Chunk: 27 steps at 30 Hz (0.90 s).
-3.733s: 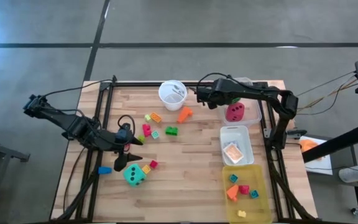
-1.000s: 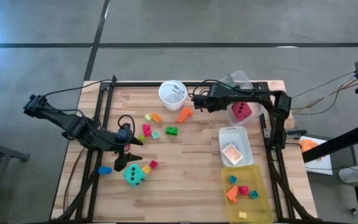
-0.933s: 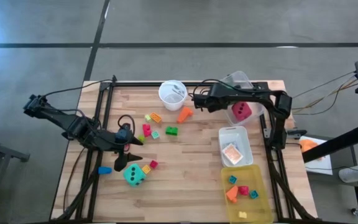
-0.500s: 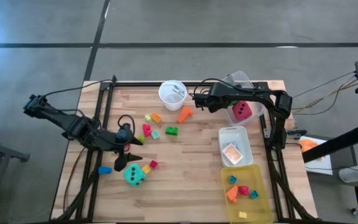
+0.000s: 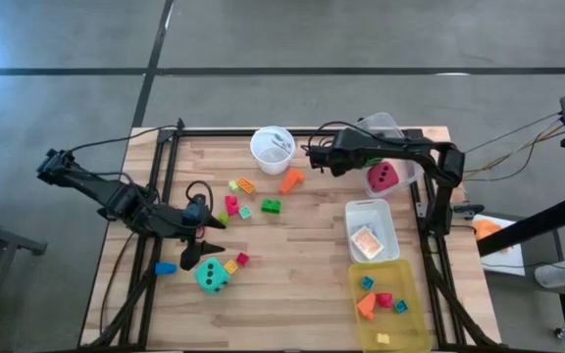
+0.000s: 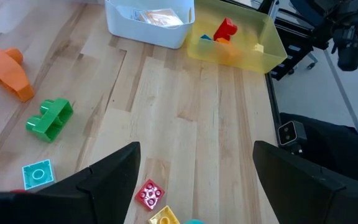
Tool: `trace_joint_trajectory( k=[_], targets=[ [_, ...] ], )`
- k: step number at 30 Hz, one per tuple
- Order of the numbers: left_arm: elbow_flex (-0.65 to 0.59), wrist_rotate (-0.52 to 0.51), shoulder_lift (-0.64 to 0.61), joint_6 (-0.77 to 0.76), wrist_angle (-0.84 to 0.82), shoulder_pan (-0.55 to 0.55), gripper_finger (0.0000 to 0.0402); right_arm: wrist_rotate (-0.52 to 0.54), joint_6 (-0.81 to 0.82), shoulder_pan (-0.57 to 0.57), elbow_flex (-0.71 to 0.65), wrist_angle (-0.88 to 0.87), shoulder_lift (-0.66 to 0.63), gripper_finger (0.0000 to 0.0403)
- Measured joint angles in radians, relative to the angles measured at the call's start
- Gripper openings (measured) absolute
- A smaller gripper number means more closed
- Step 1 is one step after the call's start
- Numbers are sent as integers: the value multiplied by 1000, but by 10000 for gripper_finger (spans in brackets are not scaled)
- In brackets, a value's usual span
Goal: Pick & Place Toys
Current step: Put the green dice into the transparent bin
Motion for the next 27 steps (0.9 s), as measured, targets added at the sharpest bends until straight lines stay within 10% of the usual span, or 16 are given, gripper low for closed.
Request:
trace_joint_trajectory(
  k=[27],
  targets=[
    [0,0,0,-1,0,0,314,-113,-116,-33,92,61,-21,118]
  ],
)
